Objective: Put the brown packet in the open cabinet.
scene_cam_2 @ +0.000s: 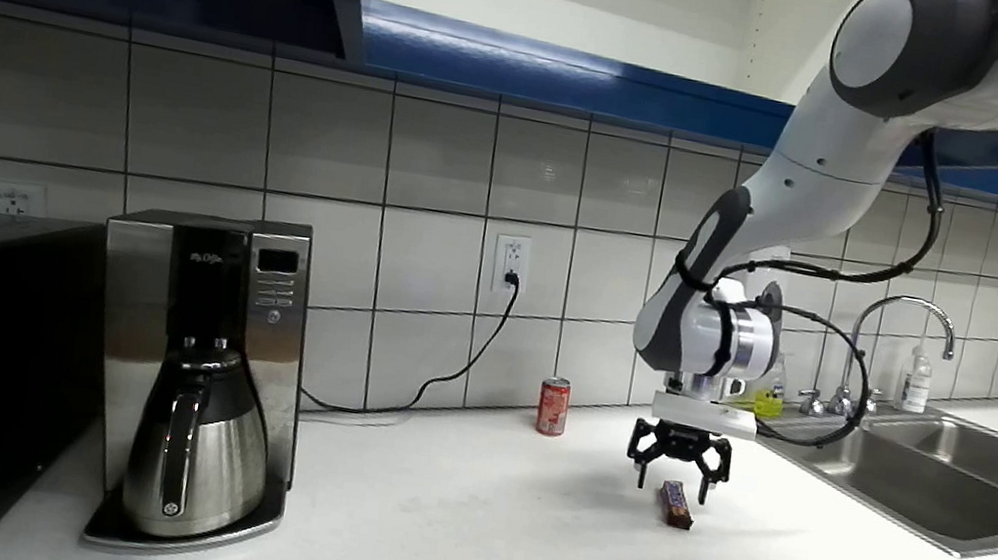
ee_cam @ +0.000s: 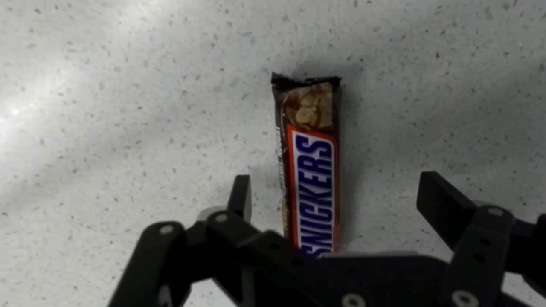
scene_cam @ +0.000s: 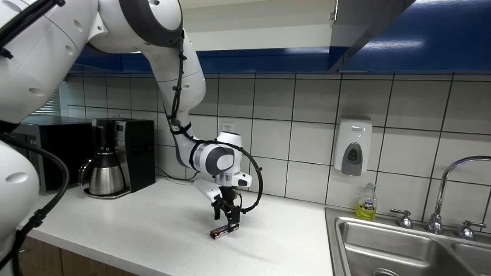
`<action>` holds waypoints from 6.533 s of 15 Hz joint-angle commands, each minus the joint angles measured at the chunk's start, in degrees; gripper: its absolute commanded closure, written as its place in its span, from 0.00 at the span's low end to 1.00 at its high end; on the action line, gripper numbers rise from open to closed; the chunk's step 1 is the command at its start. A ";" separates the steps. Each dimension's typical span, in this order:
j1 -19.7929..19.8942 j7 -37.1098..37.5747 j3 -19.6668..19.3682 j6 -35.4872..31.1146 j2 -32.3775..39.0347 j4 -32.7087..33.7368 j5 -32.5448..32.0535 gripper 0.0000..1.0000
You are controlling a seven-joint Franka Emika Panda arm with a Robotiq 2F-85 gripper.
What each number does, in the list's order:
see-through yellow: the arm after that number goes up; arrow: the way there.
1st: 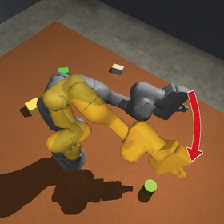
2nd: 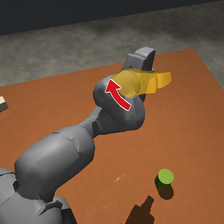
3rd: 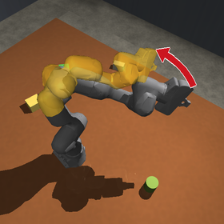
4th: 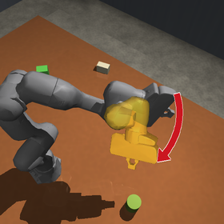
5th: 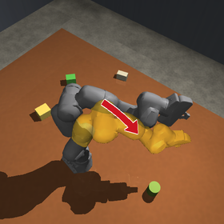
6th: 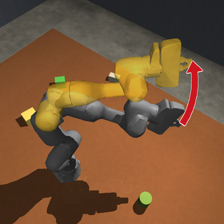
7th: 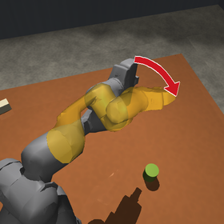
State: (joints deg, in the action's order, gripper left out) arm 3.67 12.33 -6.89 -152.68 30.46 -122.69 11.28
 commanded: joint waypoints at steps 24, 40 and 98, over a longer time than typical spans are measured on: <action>-0.71 0.97 -0.31 1.05 1.56 2.82 -1.47 0.92; 0.57 -13.70 1.72 7.79 -17.81 -7.59 -4.44 0.92; -6.06 -15.95 5.12 55.33 -39.53 45.43 -10.55 0.92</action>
State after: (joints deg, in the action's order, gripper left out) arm -3.44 -4.88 -2.78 -100.88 -14.65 -85.63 0.27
